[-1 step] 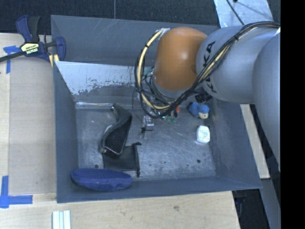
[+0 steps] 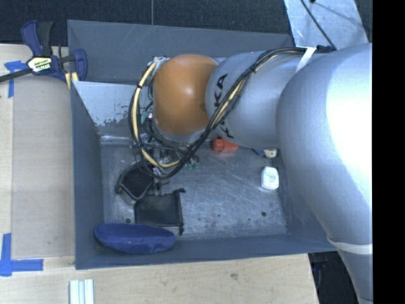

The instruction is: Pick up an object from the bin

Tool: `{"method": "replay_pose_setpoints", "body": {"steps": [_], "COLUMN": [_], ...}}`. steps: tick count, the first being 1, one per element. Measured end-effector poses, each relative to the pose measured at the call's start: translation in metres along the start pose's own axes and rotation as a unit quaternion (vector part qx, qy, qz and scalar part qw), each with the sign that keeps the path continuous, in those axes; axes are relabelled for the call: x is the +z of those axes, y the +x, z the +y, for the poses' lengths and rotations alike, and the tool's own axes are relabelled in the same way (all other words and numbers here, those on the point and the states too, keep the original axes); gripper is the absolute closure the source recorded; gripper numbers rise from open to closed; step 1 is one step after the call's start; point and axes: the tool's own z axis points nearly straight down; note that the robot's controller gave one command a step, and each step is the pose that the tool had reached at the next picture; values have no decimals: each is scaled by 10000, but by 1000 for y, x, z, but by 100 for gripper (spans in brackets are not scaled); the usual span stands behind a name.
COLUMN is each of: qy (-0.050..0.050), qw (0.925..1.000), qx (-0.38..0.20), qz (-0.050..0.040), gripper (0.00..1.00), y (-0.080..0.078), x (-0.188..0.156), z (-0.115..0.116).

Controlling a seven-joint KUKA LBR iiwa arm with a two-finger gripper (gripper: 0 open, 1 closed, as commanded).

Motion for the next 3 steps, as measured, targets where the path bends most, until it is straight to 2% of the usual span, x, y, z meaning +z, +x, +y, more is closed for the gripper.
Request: {"method": "replay_pose_setpoints", "body": {"steps": [1,2,3], "qy": [20,16,14], "qw": [10000,10000,9999], "qx": [29,64,127], "qz": [-16,-11,-11], "gripper": [100,100,100], "y": [-1,13,15], "x": [-2,-117,-177], "z": [-4,-12,-15]}}
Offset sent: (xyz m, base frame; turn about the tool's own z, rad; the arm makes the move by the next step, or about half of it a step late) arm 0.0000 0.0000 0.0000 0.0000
